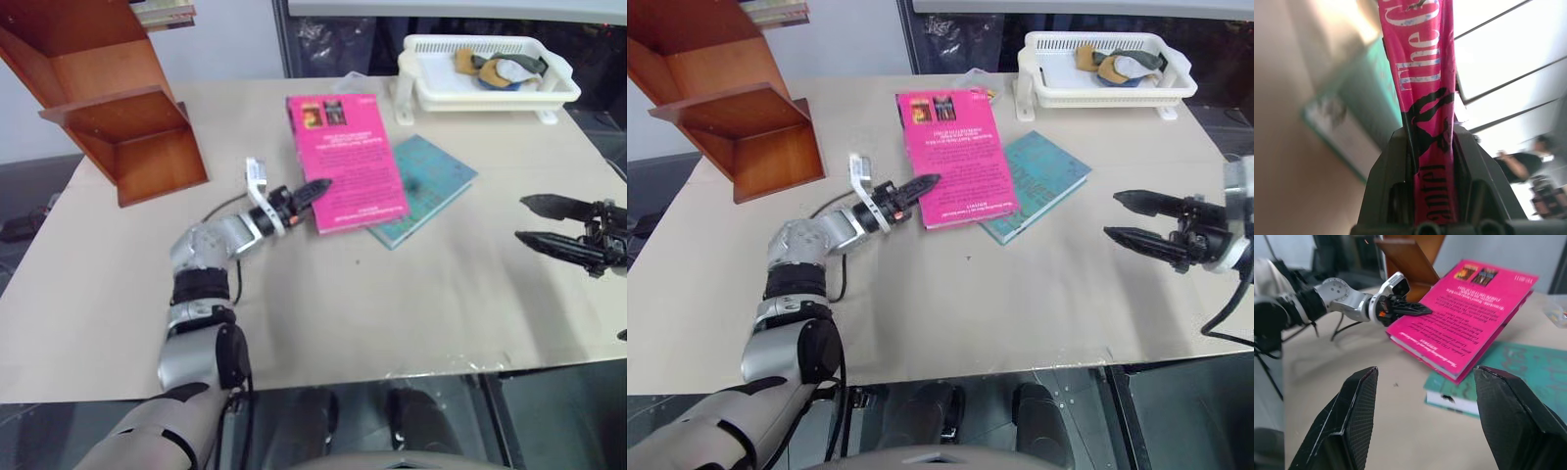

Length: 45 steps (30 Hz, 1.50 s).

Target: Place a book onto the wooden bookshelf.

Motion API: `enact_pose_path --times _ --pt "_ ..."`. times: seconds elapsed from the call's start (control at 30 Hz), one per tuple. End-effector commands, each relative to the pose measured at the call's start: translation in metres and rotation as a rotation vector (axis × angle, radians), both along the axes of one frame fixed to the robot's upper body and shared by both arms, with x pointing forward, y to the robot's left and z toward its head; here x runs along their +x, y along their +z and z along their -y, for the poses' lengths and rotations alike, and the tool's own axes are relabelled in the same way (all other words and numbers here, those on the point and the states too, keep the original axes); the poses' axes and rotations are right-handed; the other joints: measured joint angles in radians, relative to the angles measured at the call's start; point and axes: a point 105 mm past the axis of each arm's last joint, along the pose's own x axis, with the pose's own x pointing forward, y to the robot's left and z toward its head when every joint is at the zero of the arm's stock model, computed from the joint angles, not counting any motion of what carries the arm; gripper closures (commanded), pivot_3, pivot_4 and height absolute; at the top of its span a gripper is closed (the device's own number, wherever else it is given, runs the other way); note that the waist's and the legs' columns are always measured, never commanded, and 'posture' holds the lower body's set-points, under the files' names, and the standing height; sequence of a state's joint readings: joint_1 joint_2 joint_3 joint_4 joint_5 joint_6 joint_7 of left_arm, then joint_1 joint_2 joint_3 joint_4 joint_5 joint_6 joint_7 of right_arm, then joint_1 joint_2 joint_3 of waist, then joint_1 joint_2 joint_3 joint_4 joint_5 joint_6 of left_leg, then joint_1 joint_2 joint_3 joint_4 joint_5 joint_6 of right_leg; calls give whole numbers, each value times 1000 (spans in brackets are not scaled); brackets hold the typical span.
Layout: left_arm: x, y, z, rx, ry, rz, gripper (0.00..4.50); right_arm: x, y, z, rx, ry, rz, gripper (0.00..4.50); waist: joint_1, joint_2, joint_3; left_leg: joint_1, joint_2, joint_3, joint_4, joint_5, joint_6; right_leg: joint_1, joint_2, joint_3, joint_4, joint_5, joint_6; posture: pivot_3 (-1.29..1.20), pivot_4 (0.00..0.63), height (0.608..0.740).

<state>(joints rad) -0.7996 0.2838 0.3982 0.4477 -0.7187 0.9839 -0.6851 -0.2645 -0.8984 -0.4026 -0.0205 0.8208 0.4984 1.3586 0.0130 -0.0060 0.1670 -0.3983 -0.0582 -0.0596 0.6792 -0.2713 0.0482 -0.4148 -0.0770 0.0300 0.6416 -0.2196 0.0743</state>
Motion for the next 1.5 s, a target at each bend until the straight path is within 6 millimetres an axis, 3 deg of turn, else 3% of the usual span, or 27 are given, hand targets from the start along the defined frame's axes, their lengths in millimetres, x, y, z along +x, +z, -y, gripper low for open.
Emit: enact_pose_path --times 0.03,0.2,0.4,0.53,0.6,0.77,0.83,0.97,1.07,1.23,1.3,1.5 --pt "-9 16 -11 125 74 118 3980 -1 16 3 57 55 22 1323 -2 0 0 0 0 0 0 0 0 0 0 0 0 0 0 0 150 740" --pt "-19 27 -20 282 161 224 3980 4 22 3 82 95 22 1323 -1 0 0 0 0 0 0 0 0 0 0 1 0 0 0 0 150 740" --pt "-21 39 -27 596 250 424 3980 13 26 3 106 121 23 1323 -2 0 0 1 0 1 0 0 0 0 0 1 0 0 0 0 150 740" --pt "-19 68 -20 1069 289 831 3980 19 26 3 110 130 34 1323 -3 3 -2 1 0 1 0 0 0 1 1 1 0 0 0 0 150 740" --pt "-17 78 -19 1222 304 968 3980 20 27 3 115 133 39 1323 -1 4 -2 2 0 2 -1 0 0 0 1 2 0 0 0 0 150 740" --pt "-12 118 -20 1354 431 1185 3980 21 23 4 117 129 41 1323 3 3 -1 -2 -1 0 -2 0 0 -1 0 0 -2 0 0 0 150 740" --pt "-13 142 -22 1553 484 1357 3980 22 21 6 119 122 44 1323 1 2 0 -5 -1 0 -2 0 0 -5 -1 -1 -2 0 0 0 150 740" --pt "-15 170 -22 1794 482 1542 3980 23 20 6 123 117 48 1323 0 3 0 -19 -2 1 1 0 0 -20 1 0 2 0 0 0 150 740" --pt "-14 178 -27 1974 399 1595 3980 24 19 6 128 115 52 1323 -1 3 0 -19 -3 1 1 0 0 -20 4 1 1 0 0 0 150 740" --pt "-7 191 -62 2231 302 1429 3980 28 16 5 134 115 58 1323 -4 3 0 -18 -2 1 3 0 1 -19 6 1 4 0 0 0 150 740" --pt "-5 199 -69 2227 331 1375 3980 30 16 5 136 115 61 1323 -7 2 1 -18 -2 2 4 1 1 -19 7 1 5 0 0 0 150 740" --pt "-2 199 -104 2323 308 1181 3980 33 17 6 141 116 74 1323 -18 2 1 -18 -3 1 5 0 1 -19 6 1 5 0 0 0 150 740"
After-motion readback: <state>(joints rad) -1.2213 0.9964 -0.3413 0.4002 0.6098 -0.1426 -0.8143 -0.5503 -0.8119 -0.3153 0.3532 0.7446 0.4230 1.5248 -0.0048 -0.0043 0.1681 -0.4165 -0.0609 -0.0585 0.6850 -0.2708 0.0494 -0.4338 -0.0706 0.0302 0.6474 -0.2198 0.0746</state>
